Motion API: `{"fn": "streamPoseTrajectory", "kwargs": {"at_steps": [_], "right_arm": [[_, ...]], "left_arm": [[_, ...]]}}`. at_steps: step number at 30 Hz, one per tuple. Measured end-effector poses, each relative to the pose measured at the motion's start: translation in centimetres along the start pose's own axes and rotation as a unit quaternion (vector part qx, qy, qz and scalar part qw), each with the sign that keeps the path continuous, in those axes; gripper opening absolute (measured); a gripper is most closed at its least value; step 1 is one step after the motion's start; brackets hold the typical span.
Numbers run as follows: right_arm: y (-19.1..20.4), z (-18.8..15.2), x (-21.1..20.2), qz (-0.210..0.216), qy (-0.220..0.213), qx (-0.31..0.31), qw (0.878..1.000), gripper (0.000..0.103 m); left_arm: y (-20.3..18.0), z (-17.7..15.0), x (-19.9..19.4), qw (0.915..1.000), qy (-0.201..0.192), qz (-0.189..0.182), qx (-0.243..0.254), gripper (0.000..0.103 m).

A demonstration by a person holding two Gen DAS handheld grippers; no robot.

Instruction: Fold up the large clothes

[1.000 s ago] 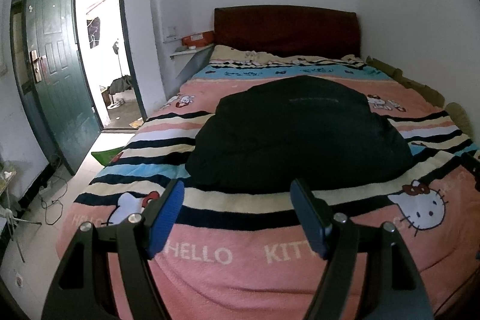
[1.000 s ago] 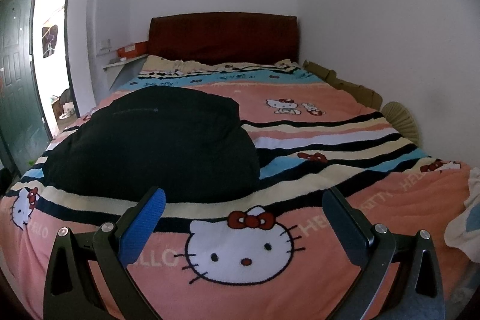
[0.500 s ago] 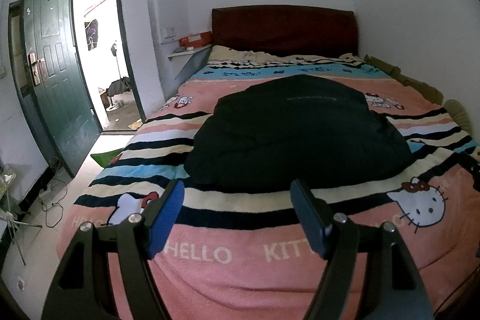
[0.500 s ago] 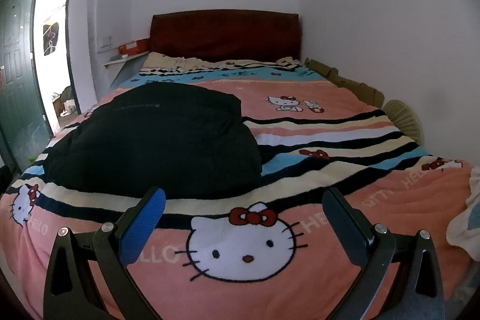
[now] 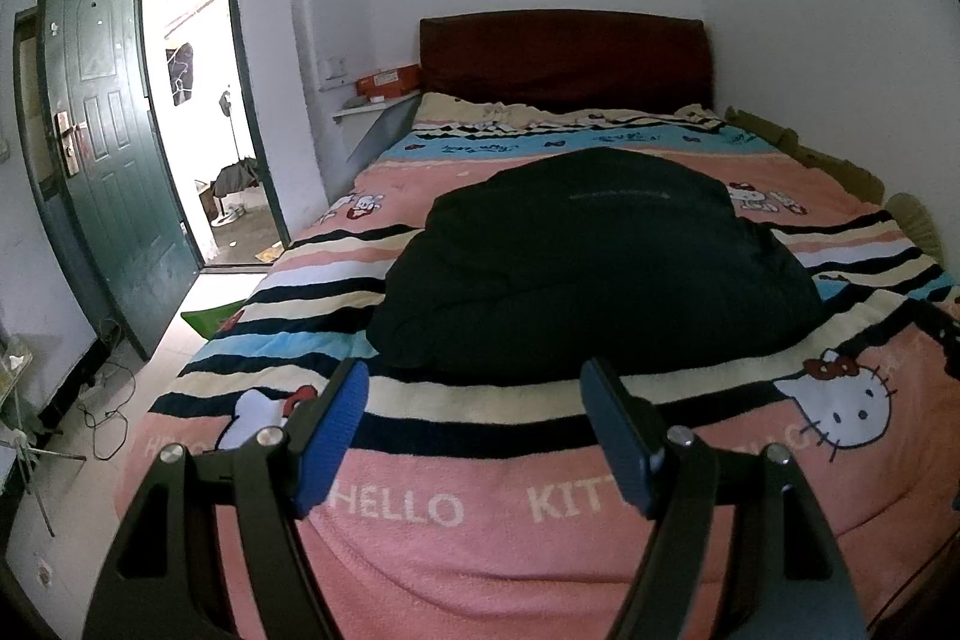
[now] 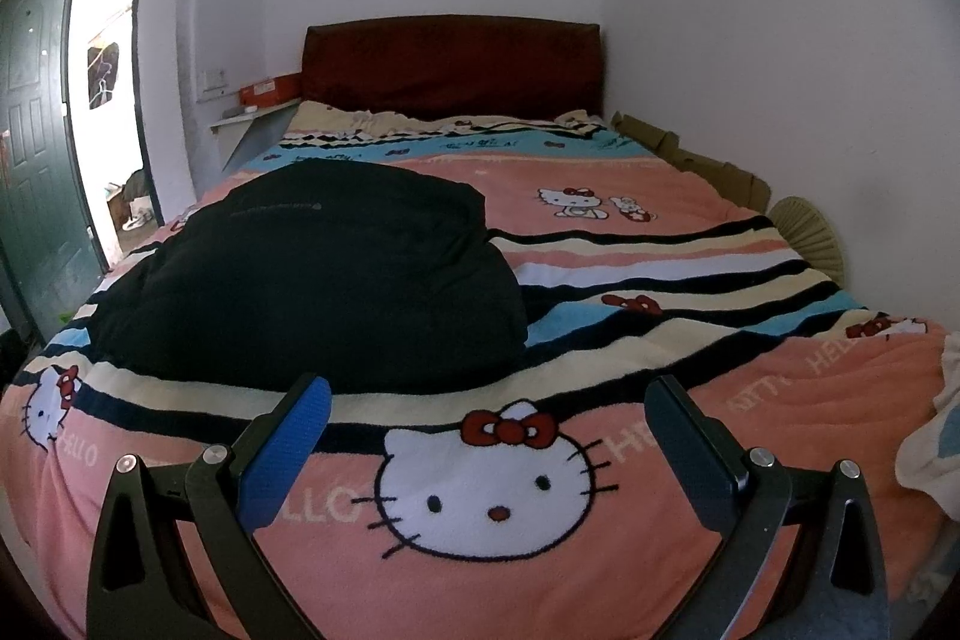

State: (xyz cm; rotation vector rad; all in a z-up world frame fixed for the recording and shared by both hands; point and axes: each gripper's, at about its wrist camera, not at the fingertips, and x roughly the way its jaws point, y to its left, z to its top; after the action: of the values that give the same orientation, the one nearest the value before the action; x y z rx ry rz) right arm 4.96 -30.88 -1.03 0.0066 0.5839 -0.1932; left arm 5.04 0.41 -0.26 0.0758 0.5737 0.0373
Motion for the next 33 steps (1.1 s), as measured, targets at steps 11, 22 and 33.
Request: {"fn": "streamPoseTrajectory", "kwargs": {"at_steps": [11,22,33], "right_arm": [[-0.1,-0.2,0.2,0.001,0.002,-0.001,1.000,0.102],[-0.2,-0.4,0.6,0.003,0.006,-0.004,1.000,0.102],[-0.7,-0.4,1.2,0.005,0.012,-0.005,1.000,0.102]], "left_arm": [[0.1,0.0,0.1,1.0000,0.000,0.000,0.002,0.072],[0.7,-0.3,0.5,1.0000,0.002,-0.002,0.007,0.072],[0.9,-0.4,0.8,0.9999,0.003,-0.001,0.011,0.072]]}}
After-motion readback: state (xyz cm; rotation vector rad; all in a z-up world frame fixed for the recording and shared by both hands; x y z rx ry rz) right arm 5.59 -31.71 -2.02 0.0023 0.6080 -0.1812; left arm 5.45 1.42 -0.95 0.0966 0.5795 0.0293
